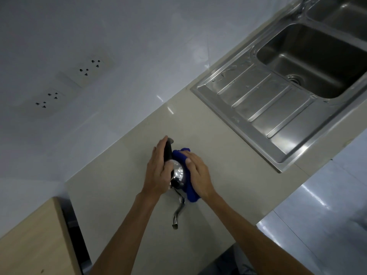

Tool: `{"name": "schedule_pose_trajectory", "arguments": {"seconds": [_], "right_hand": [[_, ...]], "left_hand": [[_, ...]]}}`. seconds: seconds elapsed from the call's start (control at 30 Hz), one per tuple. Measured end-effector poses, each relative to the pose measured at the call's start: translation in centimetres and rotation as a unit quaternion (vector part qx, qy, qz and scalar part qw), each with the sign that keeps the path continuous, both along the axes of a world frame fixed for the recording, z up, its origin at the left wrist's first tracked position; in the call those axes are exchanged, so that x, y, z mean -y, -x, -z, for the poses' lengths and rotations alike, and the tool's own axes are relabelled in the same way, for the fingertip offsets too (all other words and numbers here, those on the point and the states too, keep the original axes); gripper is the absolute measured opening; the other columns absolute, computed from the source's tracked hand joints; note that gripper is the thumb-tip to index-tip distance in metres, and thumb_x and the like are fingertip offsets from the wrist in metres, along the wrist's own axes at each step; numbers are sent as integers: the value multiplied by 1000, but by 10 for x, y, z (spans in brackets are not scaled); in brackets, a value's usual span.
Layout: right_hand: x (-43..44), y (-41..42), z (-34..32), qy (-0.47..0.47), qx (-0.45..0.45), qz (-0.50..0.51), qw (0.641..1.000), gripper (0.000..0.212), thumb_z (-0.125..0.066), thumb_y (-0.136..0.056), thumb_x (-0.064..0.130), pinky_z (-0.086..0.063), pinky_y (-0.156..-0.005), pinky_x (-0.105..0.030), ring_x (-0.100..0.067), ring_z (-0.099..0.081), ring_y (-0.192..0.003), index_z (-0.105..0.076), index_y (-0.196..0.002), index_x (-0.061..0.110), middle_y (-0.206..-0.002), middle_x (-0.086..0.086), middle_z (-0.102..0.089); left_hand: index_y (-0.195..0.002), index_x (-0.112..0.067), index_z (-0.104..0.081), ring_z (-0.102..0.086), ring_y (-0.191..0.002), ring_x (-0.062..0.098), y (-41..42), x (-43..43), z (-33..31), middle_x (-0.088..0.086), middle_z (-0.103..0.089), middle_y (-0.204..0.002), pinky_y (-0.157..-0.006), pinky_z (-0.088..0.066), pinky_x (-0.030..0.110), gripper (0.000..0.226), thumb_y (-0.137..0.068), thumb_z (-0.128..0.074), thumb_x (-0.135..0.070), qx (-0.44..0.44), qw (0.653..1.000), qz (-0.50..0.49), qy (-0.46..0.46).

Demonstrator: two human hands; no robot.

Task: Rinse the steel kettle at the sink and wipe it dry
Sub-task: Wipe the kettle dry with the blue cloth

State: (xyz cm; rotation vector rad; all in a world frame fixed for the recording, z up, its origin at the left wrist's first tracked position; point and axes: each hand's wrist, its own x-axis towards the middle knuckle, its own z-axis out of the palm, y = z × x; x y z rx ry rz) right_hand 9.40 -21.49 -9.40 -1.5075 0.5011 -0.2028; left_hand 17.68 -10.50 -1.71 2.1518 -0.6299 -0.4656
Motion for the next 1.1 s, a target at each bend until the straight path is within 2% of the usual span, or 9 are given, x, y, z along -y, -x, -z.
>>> {"name": "schedule_pose_trajectory", "arguments": {"seconds": [0.17,0.23,0.33,0.43,0.53,0.67,0.8,0.97,1.1], "right_hand": [[31,-21,28,-117,-113,-29,986,37,-41,-102,32,-47,-94,-38,-18,-65,-98,-71,-116,16,-109,-4,-71],[28,-17,21,-108,-112,-24,988,38,-42,-99,37,-45,-103,-43,-18,-63,-108,-70,-119,22,-117,0,-70],[-3,3,-6,-38,-19,4,999,38,-35,-104,31,-25,-118,-30,-1,-43,-132,-57,-135,31,-137,20,-54],[-39,28,-20,24,8,66,998,44,-32,-105,33,-9,-120,-21,0,-22,-146,-41,-148,30,-153,15,-38],[-28,26,1,-21,-27,86,996,44,-33,-104,36,-22,-116,-21,-5,-36,-139,-48,-144,24,-147,9,-48],[28,-11,37,-68,-113,-20,991,35,-40,-103,29,-45,-94,-29,-24,-62,-108,-66,-125,20,-118,-4,-68],[22,-10,53,-99,-89,4,991,37,-40,-102,33,-46,-100,-37,-19,-63,-108,-65,-127,22,-118,-3,-69],[-36,50,48,-109,-23,77,991,53,-29,-105,46,-25,-120,-42,-14,-32,-145,-26,-155,28,-158,7,-33],[-77,83,44,-121,-57,91,987,73,-30,-96,66,-8,-125,-44,-1,-2,-151,1,-155,37,-165,15,1]], "left_hand": [[-150,-30,-27,-18,-154,14,-1,0,3,-12,-24,-160,-126,-7,52,70,-80,-25,-31,45,996,28,-69],[-154,-21,-27,-7,-156,12,-2,-1,6,-11,-17,-163,-127,1,49,75,-80,-21,-33,64,992,36,-104],[-156,-13,-25,3,-156,18,-7,-3,7,-5,-10,-166,-126,7,49,76,-85,-16,-36,112,981,52,-152],[-157,-14,-24,6,-156,21,-10,-5,5,0,-9,-168,-123,10,49,74,-88,-12,-38,158,962,74,-209],[-157,-15,-24,5,-156,21,-9,-5,2,-2,-13,-168,-125,9,51,75,-86,-11,-37,159,957,78,-228],[-157,-15,-27,0,-157,18,-5,-3,2,-4,-19,-167,-126,5,52,78,-83,-12,-36,136,969,48,-200],[-156,-17,-30,-5,-155,15,-1,-3,7,-7,-22,-165,-126,5,51,78,-82,-15,-36,110,981,9,-161],[-155,-17,-31,-10,-155,22,1,0,8,-3,-25,-165,-124,3,51,77,-82,-13,-36,113,982,-9,-150],[-155,-14,-30,-12,-155,21,0,-2,12,-3,-25,-164,-124,4,50,77,-83,-12,-35,113,984,0,-136]]}}
